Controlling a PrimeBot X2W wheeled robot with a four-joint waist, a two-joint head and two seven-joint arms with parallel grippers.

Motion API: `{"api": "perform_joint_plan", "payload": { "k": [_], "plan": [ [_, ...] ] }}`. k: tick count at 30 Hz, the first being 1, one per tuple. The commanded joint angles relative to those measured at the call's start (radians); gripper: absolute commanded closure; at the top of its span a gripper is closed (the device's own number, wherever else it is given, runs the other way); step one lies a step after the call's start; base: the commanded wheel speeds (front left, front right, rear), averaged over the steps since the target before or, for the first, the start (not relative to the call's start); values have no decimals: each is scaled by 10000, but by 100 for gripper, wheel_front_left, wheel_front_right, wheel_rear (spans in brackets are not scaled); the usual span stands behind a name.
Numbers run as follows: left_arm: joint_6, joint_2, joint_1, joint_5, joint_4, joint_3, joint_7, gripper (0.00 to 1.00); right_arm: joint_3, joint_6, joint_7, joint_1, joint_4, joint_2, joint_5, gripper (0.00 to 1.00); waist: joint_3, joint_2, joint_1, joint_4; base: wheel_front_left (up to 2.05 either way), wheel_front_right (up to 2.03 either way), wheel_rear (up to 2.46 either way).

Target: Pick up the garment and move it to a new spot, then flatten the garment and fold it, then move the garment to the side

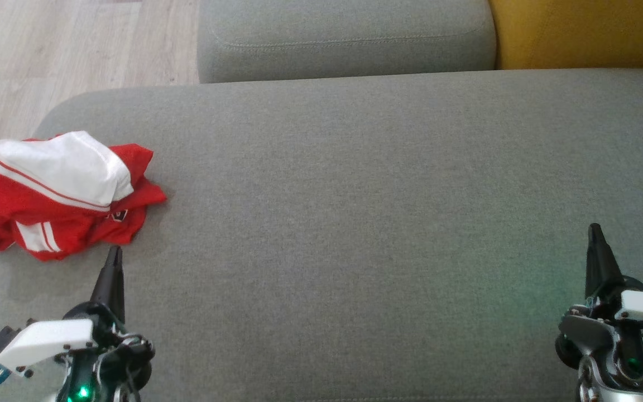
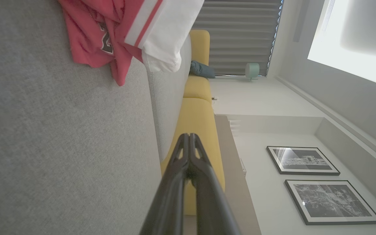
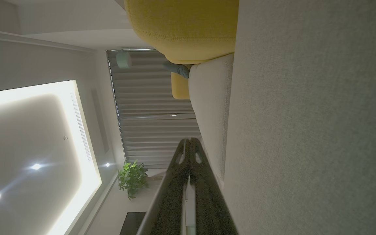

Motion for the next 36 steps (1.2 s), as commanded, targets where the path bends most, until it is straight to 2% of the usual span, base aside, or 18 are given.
{"api": "perform_joint_plan", "payload": {
  "k": [1, 36],
  "plan": [
    [-71, 173, -565, -43, -369, 343, 73, 100, 211, 67, 54, -196, -380, -54, 74, 100, 0, 0, 0, 0, 0, 0, 0],
    [-71, 173, -565, -43, -369, 343, 73, 100, 211, 67, 54, -196, -380, -54, 74, 100, 0, 0, 0, 0, 0, 0, 0]
  ]
}}
